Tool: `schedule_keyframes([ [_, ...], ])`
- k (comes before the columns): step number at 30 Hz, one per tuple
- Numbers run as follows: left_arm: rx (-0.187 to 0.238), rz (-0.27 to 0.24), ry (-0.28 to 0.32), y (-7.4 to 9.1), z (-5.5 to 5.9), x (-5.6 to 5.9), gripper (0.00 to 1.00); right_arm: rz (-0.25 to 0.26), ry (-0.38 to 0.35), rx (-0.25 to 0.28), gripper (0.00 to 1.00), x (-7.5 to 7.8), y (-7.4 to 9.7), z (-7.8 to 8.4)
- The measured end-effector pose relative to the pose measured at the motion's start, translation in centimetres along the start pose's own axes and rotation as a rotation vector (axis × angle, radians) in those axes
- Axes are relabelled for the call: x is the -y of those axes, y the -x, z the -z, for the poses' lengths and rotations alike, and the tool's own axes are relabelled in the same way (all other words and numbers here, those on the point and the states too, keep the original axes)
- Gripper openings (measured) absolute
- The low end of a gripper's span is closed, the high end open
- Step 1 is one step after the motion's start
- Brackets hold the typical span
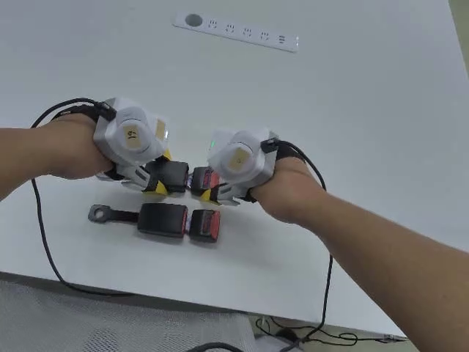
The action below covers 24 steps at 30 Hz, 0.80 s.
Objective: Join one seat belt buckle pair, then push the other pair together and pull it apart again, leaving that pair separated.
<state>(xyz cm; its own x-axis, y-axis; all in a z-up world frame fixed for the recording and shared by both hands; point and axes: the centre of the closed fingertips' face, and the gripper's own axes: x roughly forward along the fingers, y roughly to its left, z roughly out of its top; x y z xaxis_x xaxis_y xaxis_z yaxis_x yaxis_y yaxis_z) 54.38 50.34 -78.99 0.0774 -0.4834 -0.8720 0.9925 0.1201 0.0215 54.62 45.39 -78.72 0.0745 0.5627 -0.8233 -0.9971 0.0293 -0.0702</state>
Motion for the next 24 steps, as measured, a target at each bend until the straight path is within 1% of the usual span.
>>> schedule_keyframes([
  [5, -0.001, 0.001, 0.004, 0.0, 0.1, -0.1, 0.34, 0.004, -0.002, -0.005, 0.3, 0.2, 0.6, 1.1],
  [6, 0.001, 0.001, 0.006, 0.0, 0.1, -0.1, 0.34, 0.003, -0.008, 0.002, 0.3, 0.2, 0.9, 1.3],
  [7, 0.001, 0.0, 0.004, 0.0, 0.0, -0.1, 0.34, -0.004, -0.024, 0.015, 0.3, -0.1, 1.0, 1.3],
  [10, 0.0, -0.006, 0.008, 0.0, 0.0, -0.1, 0.34, 0.001, -0.016, 0.025, 0.31, 0.1, 1.1, 1.5],
  [11, 0.001, -0.007, 0.009, 0.0, 0.0, 0.0, 0.34, 0.0, -0.027, 0.031, 0.31, 0.0, 1.3, 1.5],
  [14, 0.004, -0.005, 0.007, 0.0, -0.1, 0.0, 0.34, 0.005, -0.022, 0.021, 0.31, -0.1, 1.8, 2.1],
  [16, 0.002, -0.002, 0.006, 0.0, -0.1, 0.0, 0.34, 0.005, -0.036, 0.012, 0.31, 0.1, 2.2, 2.9],
  [17, -0.001, 0.001, 0.006, 0.0, -0.2, 0.0, 0.34, 0.012, -0.025, 0.006, 0.31, 0.3, 2.5, 3.5],
  [18, -0.003, 0.002, 0.004, 0.0, -0.2, 0.1, 0.34, 0.012, -0.032, 0.008, 0.31, 0.3, 2.6, 3.7],
  [20, -0.007, 0.004, 0.004, 0.0, -0.2, 0.1, 0.34, 0.02, -0.04, 0.0, 0.31, 0.4, 3.0, 4.5],
  [21, -0.007, 0.004, 0.004, 0.0, -0.2, 0.1, 0.34, 0.025, -0.048, -0.007, 0.31, 0.4, 3.5, 5.2],
  [24, -0.006, 0.003, 0.004, 0.0, -0.2, 0.1, 0.35, 0.029, -0.057, -0.016, 0.32, 0.3, 4.4, 6.4],
])
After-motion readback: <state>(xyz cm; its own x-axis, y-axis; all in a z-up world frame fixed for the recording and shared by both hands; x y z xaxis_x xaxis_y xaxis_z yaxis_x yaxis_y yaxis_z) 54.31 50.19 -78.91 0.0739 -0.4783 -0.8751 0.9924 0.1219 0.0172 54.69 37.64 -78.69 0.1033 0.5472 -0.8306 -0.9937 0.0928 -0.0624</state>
